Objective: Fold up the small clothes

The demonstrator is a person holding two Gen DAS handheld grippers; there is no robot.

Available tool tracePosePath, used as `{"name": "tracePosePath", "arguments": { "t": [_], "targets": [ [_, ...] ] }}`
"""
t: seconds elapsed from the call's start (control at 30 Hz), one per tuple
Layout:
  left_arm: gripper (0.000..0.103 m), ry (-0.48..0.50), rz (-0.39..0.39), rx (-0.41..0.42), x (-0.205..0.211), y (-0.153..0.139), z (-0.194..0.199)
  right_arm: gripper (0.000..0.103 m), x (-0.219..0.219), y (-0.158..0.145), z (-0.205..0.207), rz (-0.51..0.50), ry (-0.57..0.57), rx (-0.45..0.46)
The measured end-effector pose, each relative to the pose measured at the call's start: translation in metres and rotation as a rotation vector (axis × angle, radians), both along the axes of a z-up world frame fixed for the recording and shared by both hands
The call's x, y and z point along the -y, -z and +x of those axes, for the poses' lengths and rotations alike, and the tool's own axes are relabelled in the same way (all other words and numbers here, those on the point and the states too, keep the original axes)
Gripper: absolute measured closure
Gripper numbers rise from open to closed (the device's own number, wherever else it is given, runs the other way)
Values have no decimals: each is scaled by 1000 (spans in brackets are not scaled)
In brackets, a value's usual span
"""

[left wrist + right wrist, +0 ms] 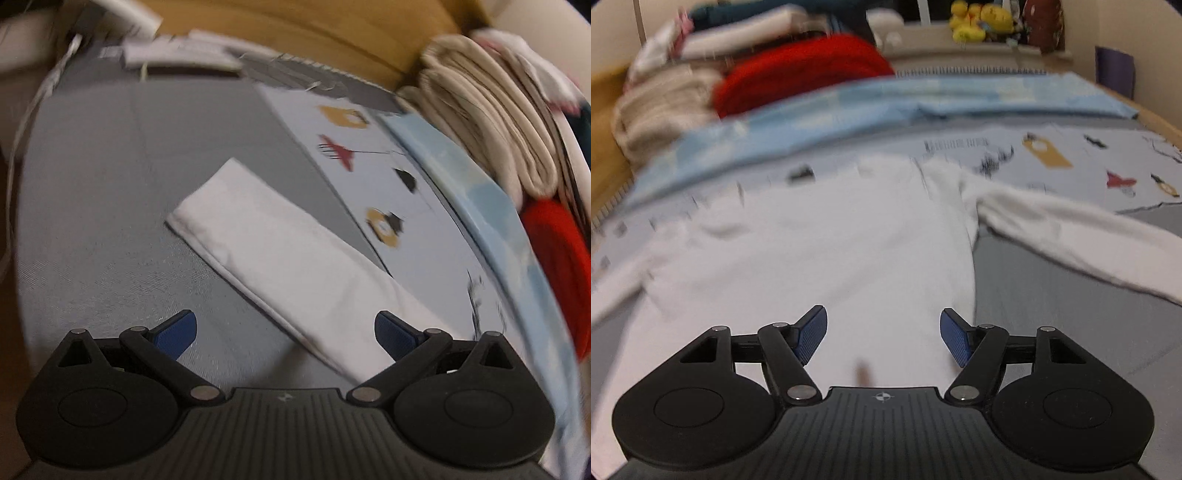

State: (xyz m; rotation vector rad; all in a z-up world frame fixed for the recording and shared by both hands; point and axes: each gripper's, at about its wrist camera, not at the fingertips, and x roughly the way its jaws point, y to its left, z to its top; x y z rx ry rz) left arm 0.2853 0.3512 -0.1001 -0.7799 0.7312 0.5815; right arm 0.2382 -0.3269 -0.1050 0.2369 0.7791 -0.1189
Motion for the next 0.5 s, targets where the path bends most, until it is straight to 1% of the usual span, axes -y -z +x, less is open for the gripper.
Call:
{"name": "tracePosePath", "arguments": {
  "t": [0.03, 0.1, 0.13, 0.17, 0.2, 0.3, 0.33, 0.37, 0.4, 0.43, 0.47, 0.5],
  "targets": [
    [0, -13, -22, 6, -5, 5, 2, 34, -2, 3, 2, -9, 0, -19],
    [0, -42, -61, 6, -14, 19, 10, 34, -6, 1, 6, -14, -9, -7],
    [0, -66, -49, 7, -16, 21, 13, 34, -10, 0, 7, -20, -14, 3],
    [0, -97, -18, 4, -15, 19, 20, 34, -14, 0, 8, -34, -21, 8],
    [0, -112, 2, -19, -15, 21, 30, 34, -17, 1, 8, -47, -27, 8],
    [0, -143, 85, -134, -11, 22, 68, 34, -25, 5, 10, -101, -48, -9],
    [1, -135, 103, -166, -10, 21, 79, 34, -27, 5, 10, -108, -55, -13],
    [27, -120, 114, -186, -9, 21, 84, 34, -28, 6, 11, -110, -61, -17],
    [60, -89, 138, -211, -6, 14, 95, 34, -28, 5, 10, -110, -63, -16],
    [96, -59, 155, -225, -4, 8, 101, 34, -28, 3, 9, -113, -65, -12],
    [97, -42, 149, -189, 0, -4, 105, 34, -28, 2, 8, -125, -72, -11],
    [97, -50, 154, -147, 6, -16, 106, 34, -30, 1, 6, -149, -82, -12]
  ]
}}
